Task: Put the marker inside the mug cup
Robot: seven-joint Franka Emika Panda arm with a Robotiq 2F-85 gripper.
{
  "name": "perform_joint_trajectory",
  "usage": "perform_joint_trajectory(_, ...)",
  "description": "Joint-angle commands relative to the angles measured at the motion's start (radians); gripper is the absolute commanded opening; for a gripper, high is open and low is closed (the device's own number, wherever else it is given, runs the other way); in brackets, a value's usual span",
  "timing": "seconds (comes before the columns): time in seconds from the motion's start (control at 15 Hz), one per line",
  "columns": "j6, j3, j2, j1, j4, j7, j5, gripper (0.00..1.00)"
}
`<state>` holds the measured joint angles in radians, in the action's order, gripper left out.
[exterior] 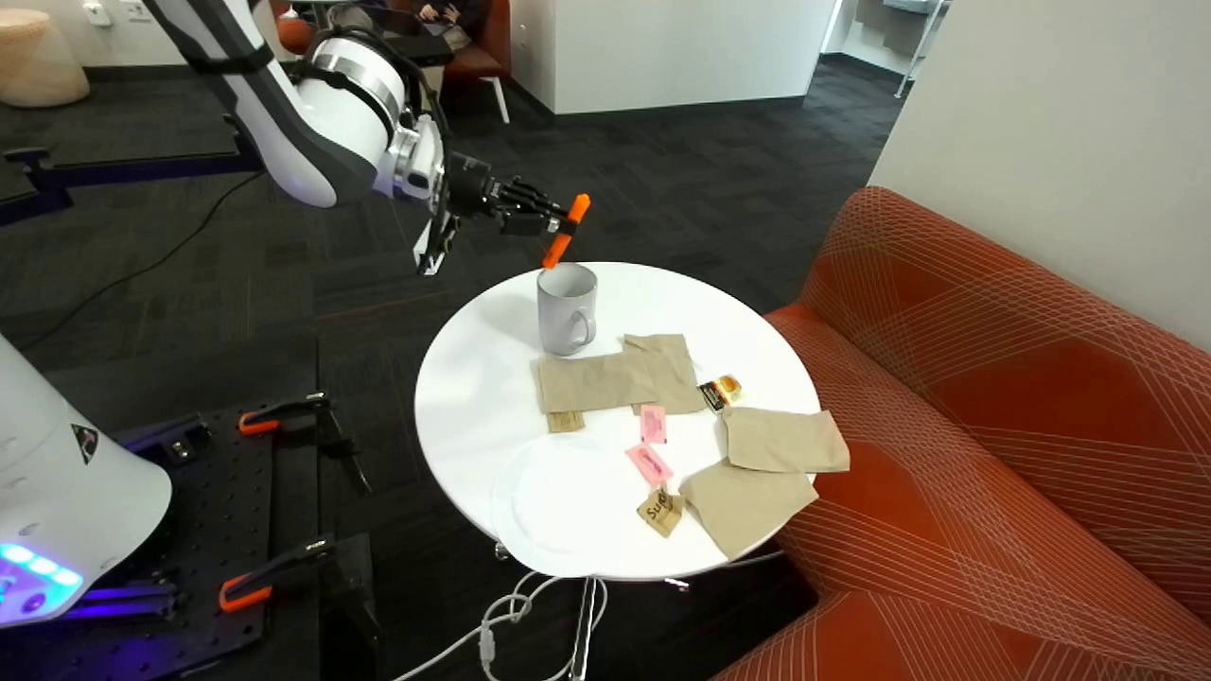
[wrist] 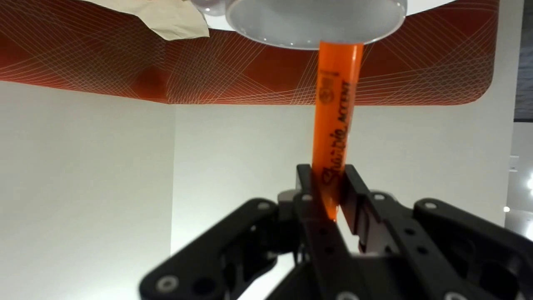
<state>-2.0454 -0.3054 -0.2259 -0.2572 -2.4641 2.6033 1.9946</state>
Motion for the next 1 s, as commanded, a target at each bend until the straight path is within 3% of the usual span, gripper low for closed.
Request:
perform_joint_trajectory(0.0, 0.039, 0.007, -0.018, 0.006, 0.005, 0.000, 0.005, 0.05)
perform_joint_trajectory(0.4, 0.055, 0.023, -0.066, 0.020, 0.025, 0.000, 0.014, 0.05)
perform_joint_trajectory(0.47, 0.056, 0.023, -0.073, 0.023, 0.027, 0.000, 0.016, 0.44)
perform_joint_trajectory(0.53, 0.058, 0.024, -0.078, 0.023, 0.028, 0.000, 0.016, 0.46)
perform_joint_trajectory(0.93, 0.062, 0.024, -0.095, 0.030, 0.036, 0.000, 0.014, 0.89)
